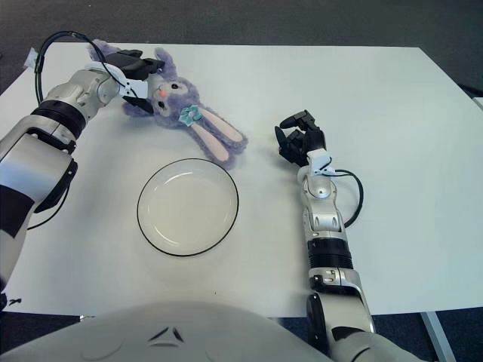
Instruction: Put the doll into the plate.
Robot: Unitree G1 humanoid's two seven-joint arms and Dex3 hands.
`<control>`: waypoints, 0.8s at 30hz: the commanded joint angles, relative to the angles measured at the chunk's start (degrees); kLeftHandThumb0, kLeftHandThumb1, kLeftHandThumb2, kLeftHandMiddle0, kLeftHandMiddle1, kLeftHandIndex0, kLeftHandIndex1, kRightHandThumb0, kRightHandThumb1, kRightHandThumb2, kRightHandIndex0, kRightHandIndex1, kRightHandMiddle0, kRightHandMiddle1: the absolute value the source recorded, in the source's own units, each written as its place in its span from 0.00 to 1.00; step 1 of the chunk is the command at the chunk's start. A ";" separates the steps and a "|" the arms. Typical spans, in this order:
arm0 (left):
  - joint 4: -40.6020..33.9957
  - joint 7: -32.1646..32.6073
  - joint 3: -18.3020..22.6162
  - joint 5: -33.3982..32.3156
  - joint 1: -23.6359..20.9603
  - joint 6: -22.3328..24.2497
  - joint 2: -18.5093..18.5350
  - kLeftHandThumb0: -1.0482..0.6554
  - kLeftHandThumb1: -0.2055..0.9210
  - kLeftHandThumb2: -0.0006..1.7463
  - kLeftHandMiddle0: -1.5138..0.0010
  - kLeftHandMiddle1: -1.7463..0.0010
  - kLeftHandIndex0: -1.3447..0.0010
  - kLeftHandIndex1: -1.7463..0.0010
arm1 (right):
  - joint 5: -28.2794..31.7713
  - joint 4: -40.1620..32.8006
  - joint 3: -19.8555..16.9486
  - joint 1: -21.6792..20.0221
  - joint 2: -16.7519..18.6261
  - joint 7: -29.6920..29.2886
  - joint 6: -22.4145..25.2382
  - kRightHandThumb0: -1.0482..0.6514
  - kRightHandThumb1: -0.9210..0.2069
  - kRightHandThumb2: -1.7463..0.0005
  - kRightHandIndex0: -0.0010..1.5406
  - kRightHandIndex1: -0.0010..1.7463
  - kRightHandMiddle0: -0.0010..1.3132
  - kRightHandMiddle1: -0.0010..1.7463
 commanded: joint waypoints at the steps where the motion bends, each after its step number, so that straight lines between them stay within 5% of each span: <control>1: 0.63 0.28 -0.59 0.72 -0.47 -0.30 -0.18 0.20 0.87 0.00 0.87 1.00 0.84 1.00 | -0.18 2.44 0.04 3.13 -0.65 0.75 3.45 0.40 0.13 0.65 0.49 0.96 0.31 0.93; 24: 1.59 -4.00 -2.67 2.18 -0.37 0.72 -1.22 0.21 0.86 0.00 0.78 0.98 0.83 1.00 | -0.80 0.49 1.08 4.60 -1.70 2.10 4.39 0.40 0.13 0.65 0.49 0.96 0.30 0.93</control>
